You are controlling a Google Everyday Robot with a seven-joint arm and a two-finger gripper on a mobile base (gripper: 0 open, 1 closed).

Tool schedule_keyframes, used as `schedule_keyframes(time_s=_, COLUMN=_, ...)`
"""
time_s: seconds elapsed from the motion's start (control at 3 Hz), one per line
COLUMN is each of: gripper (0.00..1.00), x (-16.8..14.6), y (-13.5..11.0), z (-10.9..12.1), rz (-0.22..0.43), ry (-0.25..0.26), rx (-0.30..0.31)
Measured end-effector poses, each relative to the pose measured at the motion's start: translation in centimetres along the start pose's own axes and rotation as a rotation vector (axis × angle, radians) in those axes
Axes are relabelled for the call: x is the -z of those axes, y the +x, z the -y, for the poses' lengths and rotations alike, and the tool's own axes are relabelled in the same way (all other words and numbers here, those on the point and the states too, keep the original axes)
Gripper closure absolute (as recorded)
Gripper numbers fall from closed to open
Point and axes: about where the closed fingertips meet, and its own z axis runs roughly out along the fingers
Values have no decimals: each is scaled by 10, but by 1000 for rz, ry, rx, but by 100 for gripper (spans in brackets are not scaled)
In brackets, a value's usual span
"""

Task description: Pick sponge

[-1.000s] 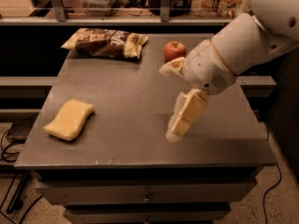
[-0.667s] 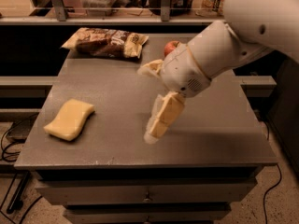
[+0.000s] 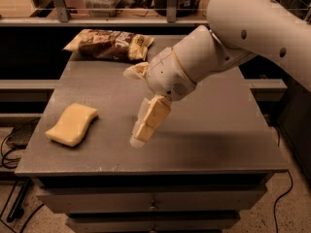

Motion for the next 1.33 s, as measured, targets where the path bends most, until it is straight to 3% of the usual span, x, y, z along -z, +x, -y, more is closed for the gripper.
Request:
schedule_keyframes(time_s=0.33, gripper=0, x=-18, y=-2, z=6, rz=23, ry=-14, rx=2)
schedule_keyframes(time_s=1.33, gripper=0, x=-94, y=-27, z=43, rz=203, ry=-70, rx=42)
